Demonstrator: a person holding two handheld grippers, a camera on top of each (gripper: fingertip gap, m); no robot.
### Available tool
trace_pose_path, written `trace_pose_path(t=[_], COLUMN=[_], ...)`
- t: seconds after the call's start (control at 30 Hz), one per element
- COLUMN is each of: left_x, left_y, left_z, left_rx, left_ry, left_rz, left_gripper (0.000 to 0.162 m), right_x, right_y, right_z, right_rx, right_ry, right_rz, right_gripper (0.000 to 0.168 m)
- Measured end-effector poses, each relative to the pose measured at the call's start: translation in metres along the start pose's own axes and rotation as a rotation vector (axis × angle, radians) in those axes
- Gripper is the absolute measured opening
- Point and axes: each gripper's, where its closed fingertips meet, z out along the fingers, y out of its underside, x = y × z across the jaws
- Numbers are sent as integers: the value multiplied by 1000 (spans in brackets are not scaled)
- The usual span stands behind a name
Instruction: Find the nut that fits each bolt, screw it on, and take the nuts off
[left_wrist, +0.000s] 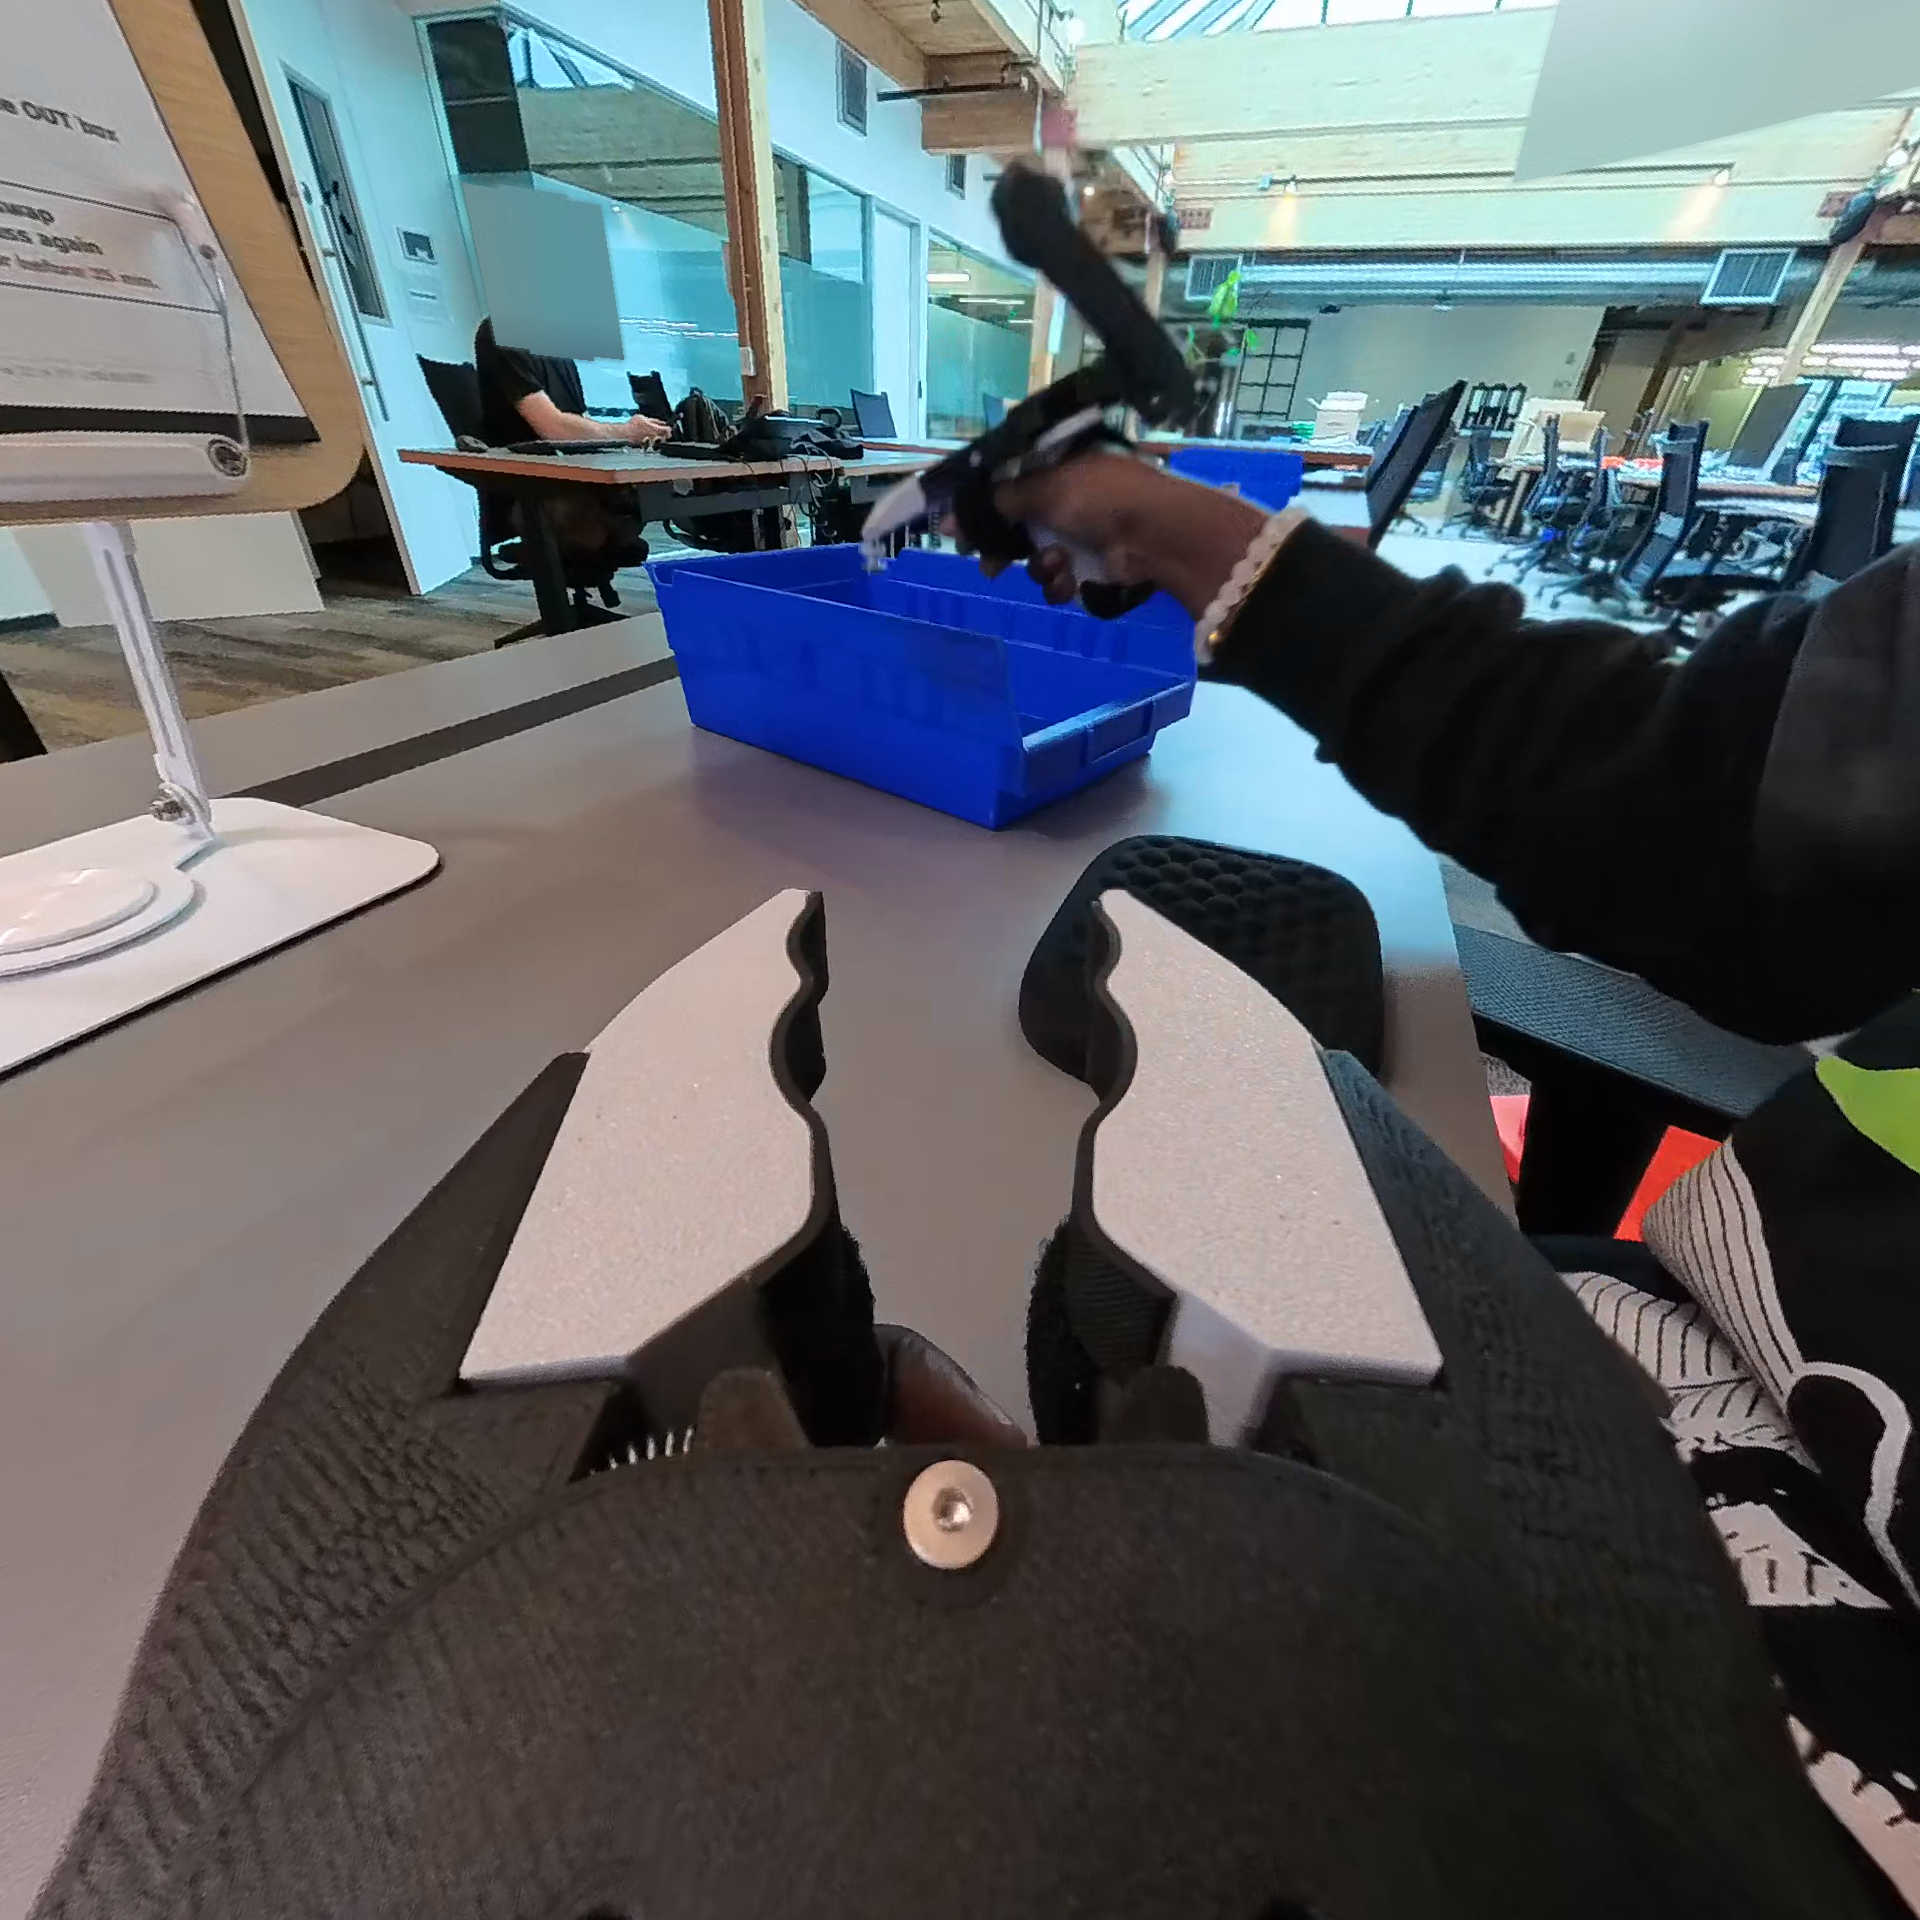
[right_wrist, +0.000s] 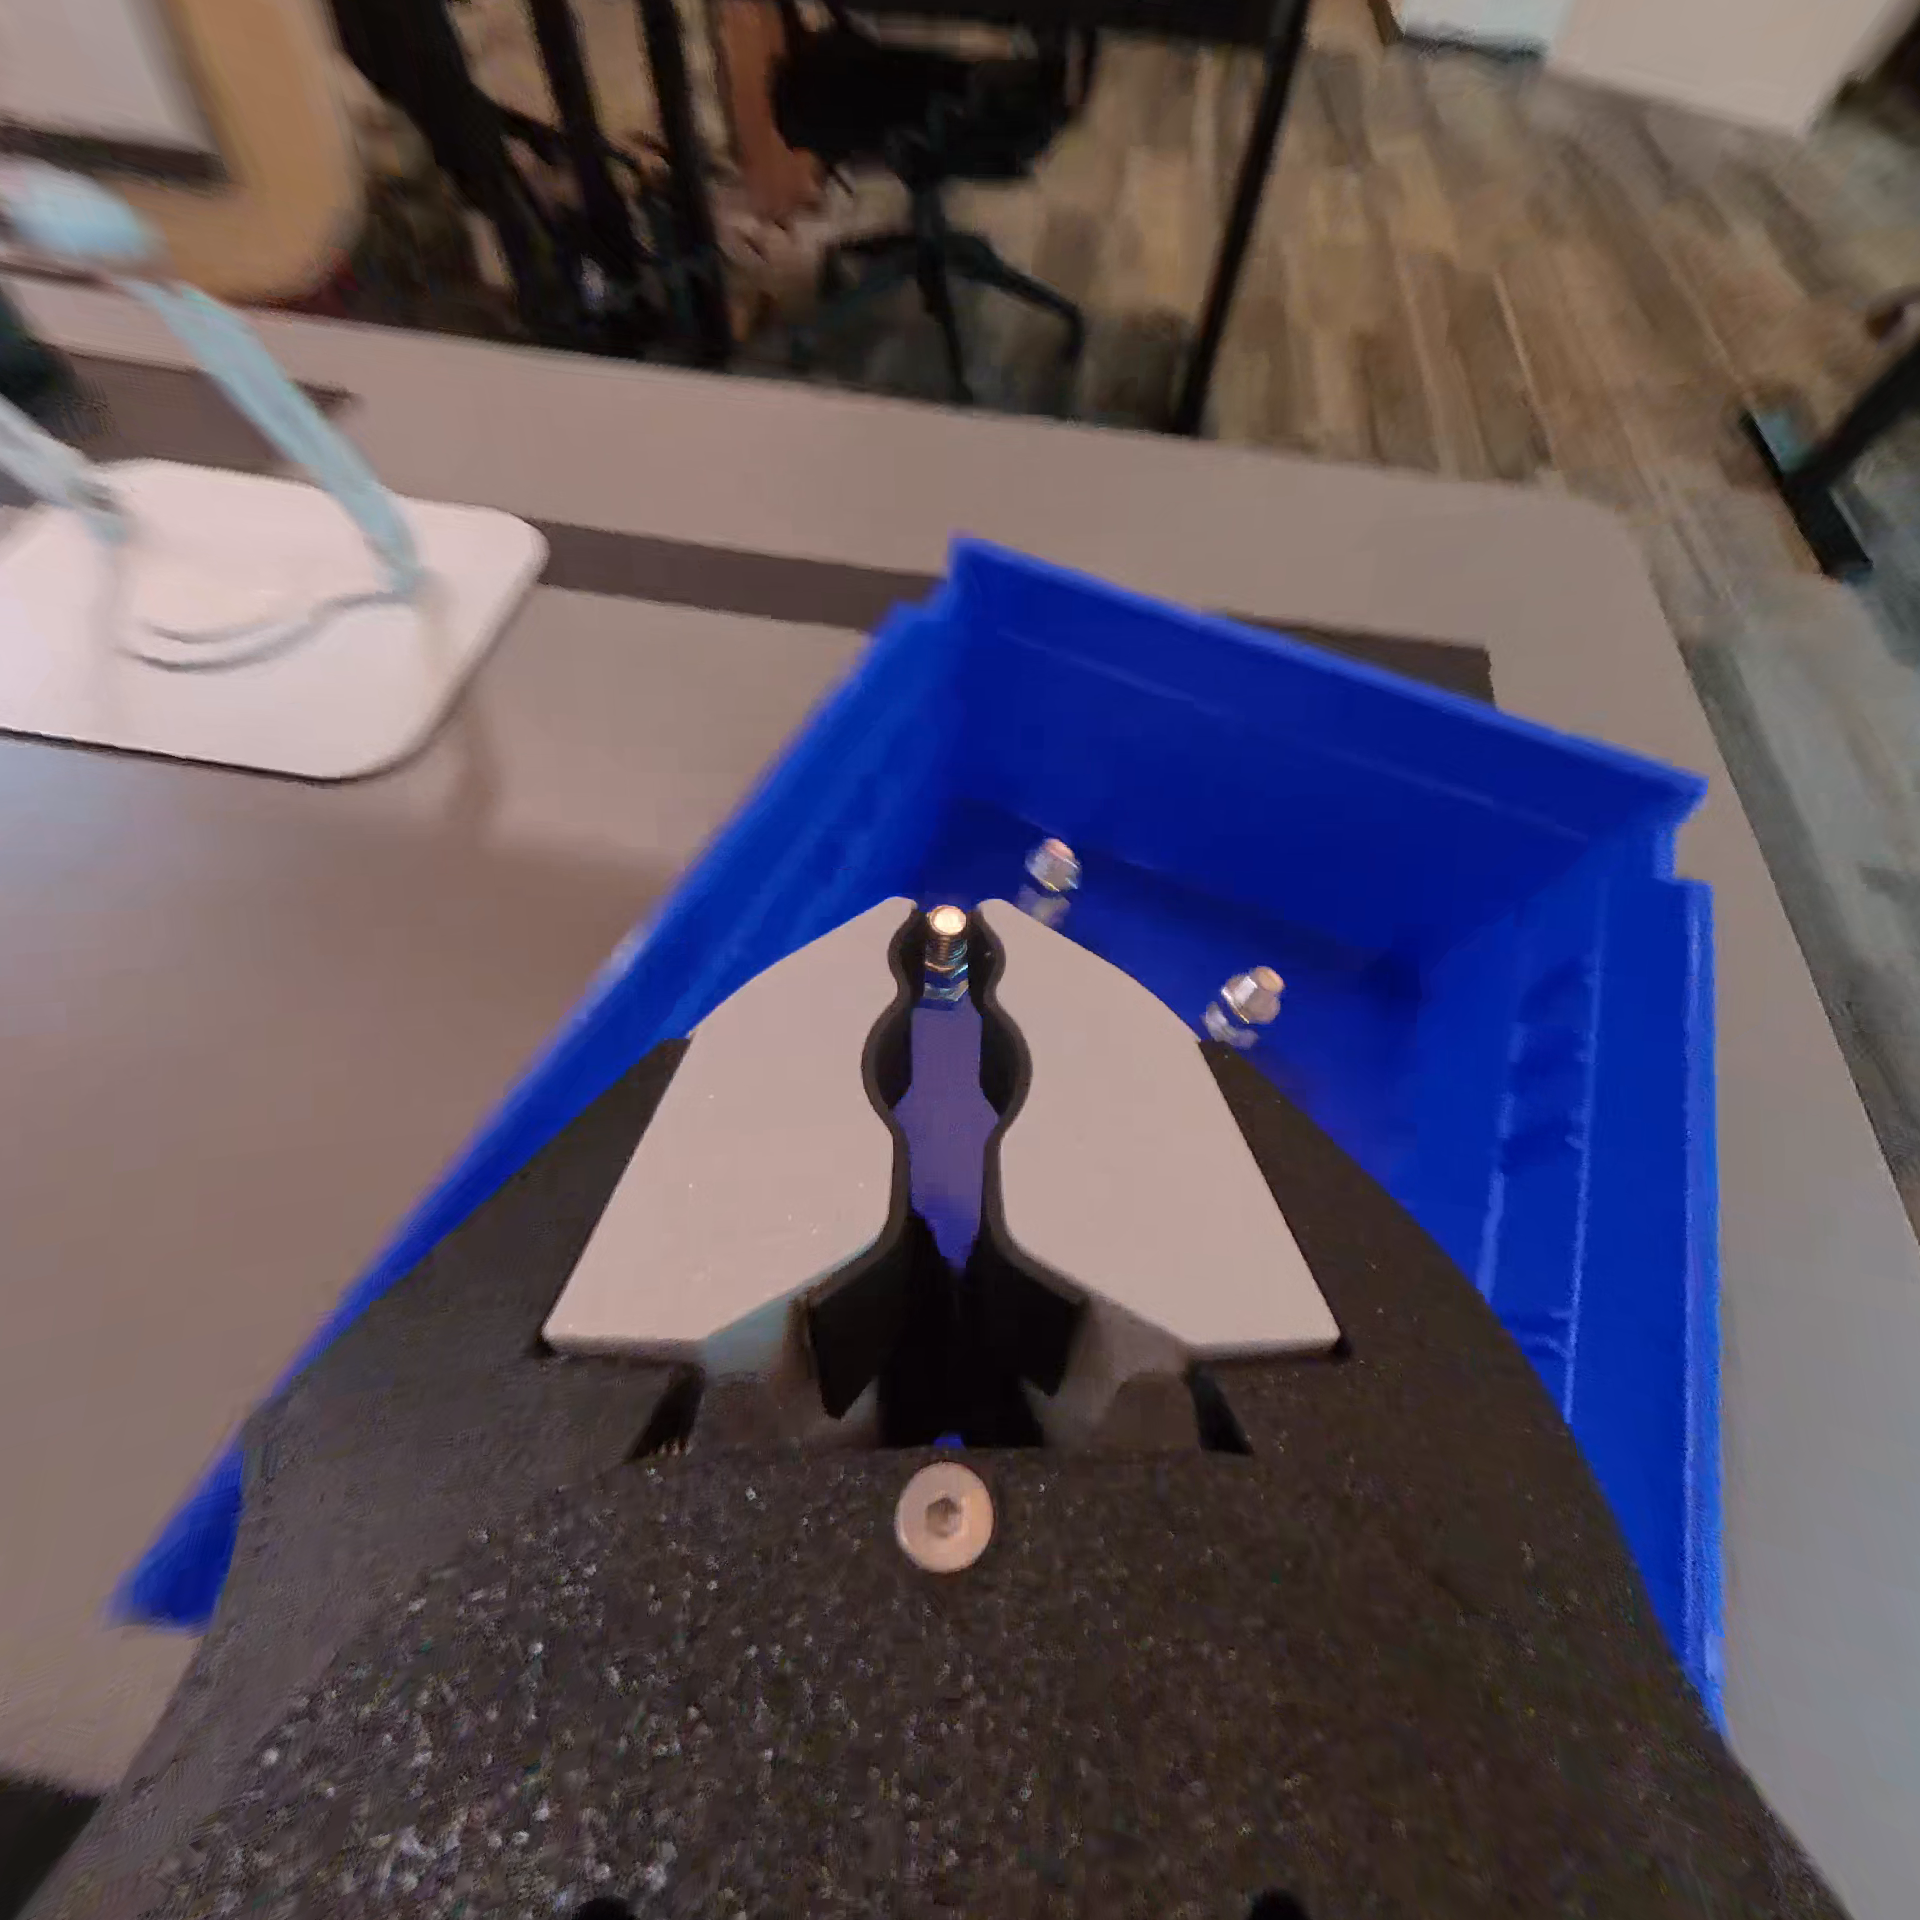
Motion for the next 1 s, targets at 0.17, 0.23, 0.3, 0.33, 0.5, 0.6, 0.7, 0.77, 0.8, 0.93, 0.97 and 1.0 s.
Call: trace_pose_path(t=[0.17, 0.23, 0.3, 0.33, 0.5, 0.6, 0.7, 0.77, 0.8, 0.93, 0.97, 1.0], left_x=[-3, -3, -3, -3, -3, -3, -3, -3, -3, -3, -3, -3], left_y=[-1, -2, -3, -3, -4, -5, -5, -5, -5, -6, -6, -6], left_z=[-1, -1, -2, -2, -3, -4, -5, -5, -4, -5, -5, -5], left_rx=[11, 15, 20, 21, 28, 31, 33, 33, 32, 29, 26, 23], left_ry=[-3, -4, -3, -2, -4, -7, -9, -10, -10, -13, -12, -11], left_rz=[-22, -22, -23, -23, -17, -15, -15, -17, -17, -20, -22, -23], left_gripper=[48, 48, 48, 48, 48, 48, 48, 48, 48, 48, 48, 48], right_x=[37, 44, 49, 50, 56, 57, 53, 43, 33, -46, -75, -105], right_y=[46, 57, 64, 68, 84, 85, 73, 54, 41, -18, -26, -29], right_z=[41, 48, 52, 54, 61, 60, 50, 35, 24, -40, -59, -76], right_rx=[-188, -231, -261, -276, -317, -311, -257, -173, -110, 227, 303, 364], right_ry=[86, 106, 134, 140, 165, 176, 177, 168, 149, -26, -101, -182], right_rz=[76, 89, 82, 80, 70, 77, 99, 123, 134, 89, 53, 14], right_gripper=[8, 8, 8, 8, 8, 8, 21, 35, 42, 62, 65, 68])
